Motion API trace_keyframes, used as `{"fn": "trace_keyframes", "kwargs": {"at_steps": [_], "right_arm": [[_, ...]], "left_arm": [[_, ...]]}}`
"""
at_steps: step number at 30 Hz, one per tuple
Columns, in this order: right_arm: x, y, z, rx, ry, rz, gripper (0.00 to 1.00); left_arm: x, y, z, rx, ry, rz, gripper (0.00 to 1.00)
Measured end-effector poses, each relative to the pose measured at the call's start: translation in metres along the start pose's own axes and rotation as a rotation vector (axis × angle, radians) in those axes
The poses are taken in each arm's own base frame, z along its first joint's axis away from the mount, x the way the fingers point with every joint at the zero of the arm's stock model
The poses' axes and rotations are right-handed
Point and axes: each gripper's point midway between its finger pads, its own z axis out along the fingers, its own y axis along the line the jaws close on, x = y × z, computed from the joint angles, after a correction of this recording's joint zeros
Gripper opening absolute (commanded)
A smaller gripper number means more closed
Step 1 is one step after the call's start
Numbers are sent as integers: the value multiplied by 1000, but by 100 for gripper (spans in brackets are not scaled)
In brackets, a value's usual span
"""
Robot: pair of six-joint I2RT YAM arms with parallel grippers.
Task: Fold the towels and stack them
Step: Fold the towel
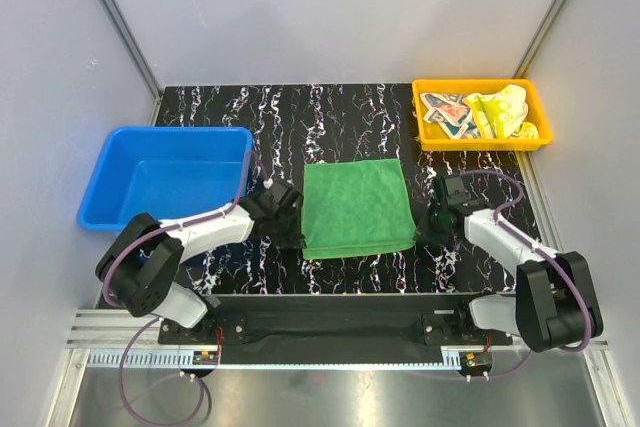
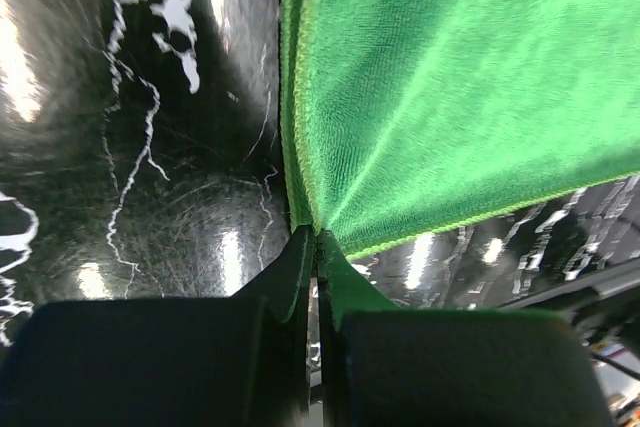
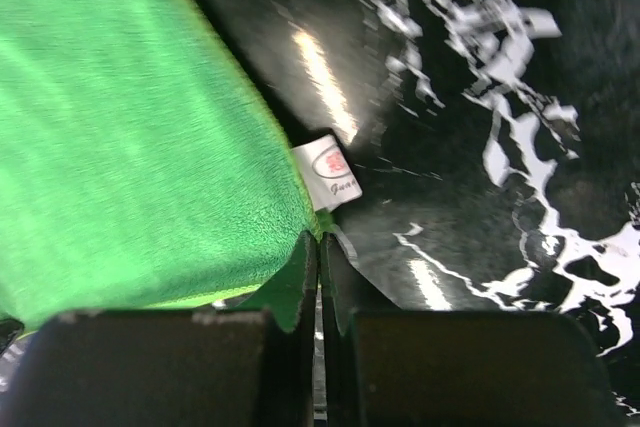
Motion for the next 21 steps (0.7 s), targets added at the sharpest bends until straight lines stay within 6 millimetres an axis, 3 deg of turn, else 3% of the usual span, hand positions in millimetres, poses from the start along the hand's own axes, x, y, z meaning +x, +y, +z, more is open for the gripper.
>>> {"fn": "trace_keyframes", "kwargs": {"at_steps": [4, 11, 17, 21], "right_arm": [[12, -11, 7, 24, 24, 10, 0], [10, -10, 6, 23, 21, 13, 0], [-12, 12, -24, -33, -43, 11, 0], [-12, 11, -29, -47, -68, 34, 0]], "left_arm": [[5, -2, 5, 10, 5, 13, 0], [5, -2, 4, 1, 3, 16, 0], [-12, -24, -23, 49, -55, 35, 0], [-5, -39, -32, 123, -76, 71, 0]]}}
